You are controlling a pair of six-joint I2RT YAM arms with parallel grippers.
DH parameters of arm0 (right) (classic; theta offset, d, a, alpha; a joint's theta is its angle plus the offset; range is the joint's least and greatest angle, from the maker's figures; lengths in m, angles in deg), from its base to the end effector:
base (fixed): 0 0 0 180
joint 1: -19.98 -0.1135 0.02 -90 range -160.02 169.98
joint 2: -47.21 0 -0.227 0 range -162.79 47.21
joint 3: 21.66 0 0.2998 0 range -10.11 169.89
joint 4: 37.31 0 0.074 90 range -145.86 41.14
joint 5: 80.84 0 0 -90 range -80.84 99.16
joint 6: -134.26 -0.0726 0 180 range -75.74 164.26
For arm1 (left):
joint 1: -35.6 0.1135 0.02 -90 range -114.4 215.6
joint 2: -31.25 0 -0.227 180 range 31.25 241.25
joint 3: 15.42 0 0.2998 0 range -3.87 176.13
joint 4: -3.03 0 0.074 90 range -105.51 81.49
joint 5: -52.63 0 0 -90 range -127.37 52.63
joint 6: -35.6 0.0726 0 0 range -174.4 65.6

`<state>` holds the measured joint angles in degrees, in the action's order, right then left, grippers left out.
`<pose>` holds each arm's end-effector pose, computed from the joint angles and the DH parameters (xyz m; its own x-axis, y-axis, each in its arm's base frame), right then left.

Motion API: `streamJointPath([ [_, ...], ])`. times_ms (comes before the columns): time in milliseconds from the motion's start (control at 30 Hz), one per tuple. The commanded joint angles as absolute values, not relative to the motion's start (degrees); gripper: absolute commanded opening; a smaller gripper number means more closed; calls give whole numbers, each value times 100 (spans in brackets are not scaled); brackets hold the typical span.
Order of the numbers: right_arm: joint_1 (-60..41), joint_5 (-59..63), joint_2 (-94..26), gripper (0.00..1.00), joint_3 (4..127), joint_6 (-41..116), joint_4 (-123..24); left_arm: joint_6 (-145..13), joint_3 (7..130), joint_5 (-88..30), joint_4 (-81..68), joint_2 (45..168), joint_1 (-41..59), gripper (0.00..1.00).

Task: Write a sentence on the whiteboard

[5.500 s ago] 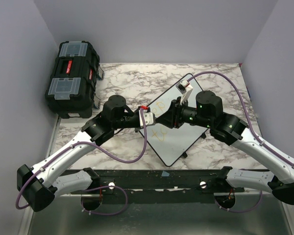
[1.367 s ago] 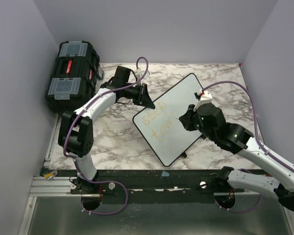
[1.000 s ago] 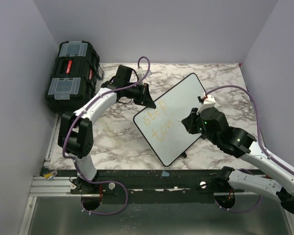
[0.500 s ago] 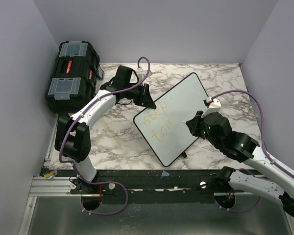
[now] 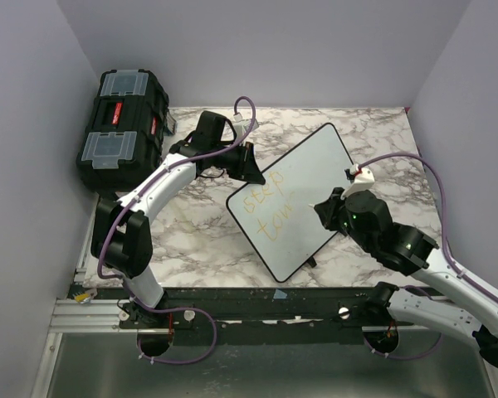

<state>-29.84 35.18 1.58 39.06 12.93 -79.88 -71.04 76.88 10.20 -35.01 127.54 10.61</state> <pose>0.2013 0.1890 0.2896 -0.4807 0.1549 -0.8631 -0.2172 0.9326 0.2884 0.3719 -0.2325 0.2359 -0.8053 0.1622 -0.5702 0.5754 0.4450 -0.6862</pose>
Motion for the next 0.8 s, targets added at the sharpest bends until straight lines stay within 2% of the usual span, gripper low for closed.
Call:
streamJointPath([
  [0, -3004, 3727, 199, 1, 3775, 1393, -7802, -6650, 7742, 610, -3294, 12494, 986, 0],
  [767, -3004, 4367, 178, 1, 3677, 1902, -7177, -6670, 7695, 422, -3309, 12401, 888, 0],
])
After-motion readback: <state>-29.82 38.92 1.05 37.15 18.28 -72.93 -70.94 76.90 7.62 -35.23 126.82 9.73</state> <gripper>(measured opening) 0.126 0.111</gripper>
